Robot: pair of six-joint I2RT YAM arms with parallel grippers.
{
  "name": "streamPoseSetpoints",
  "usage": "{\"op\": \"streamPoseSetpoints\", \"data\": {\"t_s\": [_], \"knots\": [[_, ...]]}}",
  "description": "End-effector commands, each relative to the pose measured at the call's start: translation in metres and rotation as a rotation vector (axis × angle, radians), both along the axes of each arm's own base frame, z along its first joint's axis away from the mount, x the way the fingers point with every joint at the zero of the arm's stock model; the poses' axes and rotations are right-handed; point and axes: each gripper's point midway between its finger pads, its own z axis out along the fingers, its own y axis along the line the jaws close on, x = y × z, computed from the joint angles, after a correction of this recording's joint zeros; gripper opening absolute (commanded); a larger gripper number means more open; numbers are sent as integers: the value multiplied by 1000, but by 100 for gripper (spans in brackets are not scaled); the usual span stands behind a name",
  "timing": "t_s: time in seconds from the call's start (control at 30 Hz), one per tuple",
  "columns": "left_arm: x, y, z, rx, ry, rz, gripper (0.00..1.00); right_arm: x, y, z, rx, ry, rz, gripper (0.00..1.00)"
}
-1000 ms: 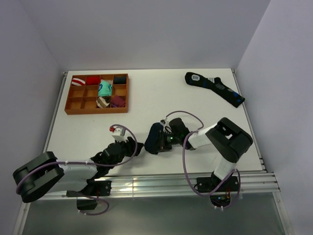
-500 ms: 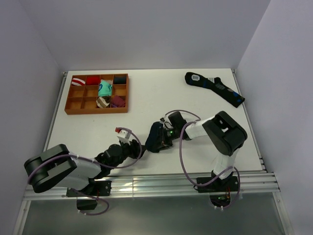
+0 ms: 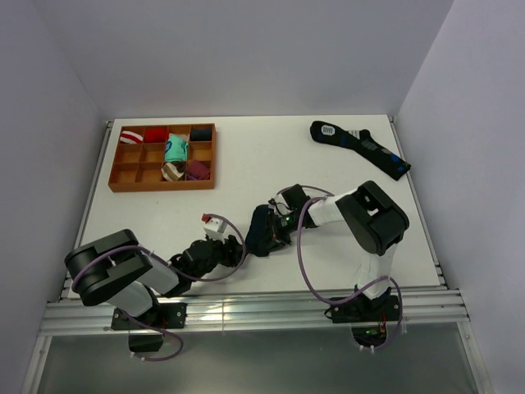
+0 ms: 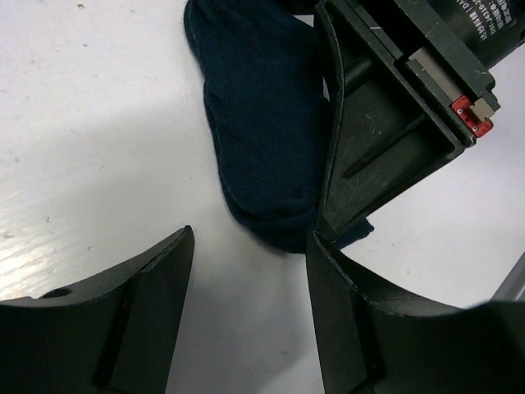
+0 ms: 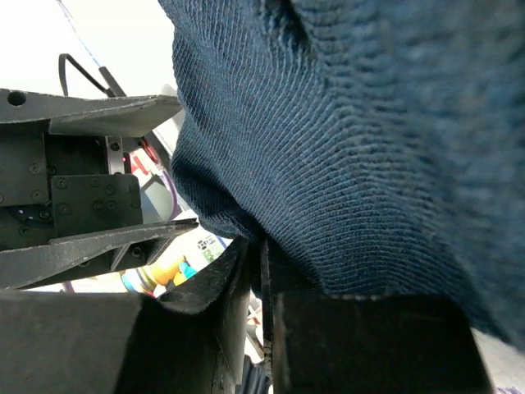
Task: Roll the socks
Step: Roll the sock at the center of the board.
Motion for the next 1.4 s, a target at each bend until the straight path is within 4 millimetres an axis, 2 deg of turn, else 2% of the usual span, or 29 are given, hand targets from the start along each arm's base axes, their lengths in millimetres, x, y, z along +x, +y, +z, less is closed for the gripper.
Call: {"op": "streamPoseSetpoints", "data": {"t_s": [0.0,0.23,0.53,0.73,1.37], "knots": [[8,-19,22,-61,-62,-25,63,-5,-12,-18,-79,47,-3,14],[17,-25,17,-13,-65,-3,61,-3,-15,-18,-100,37,5,13],[19,-17,-2,63,-40,30,57,1,-15,-15,-109,24,11,13],[9,-13,10,-12,-55,11,68,1,-15,-18,-115,30,11,12],[4,-21,2,55,-59,-50,63,3,-19,-19,-149,29,35,11]]}}
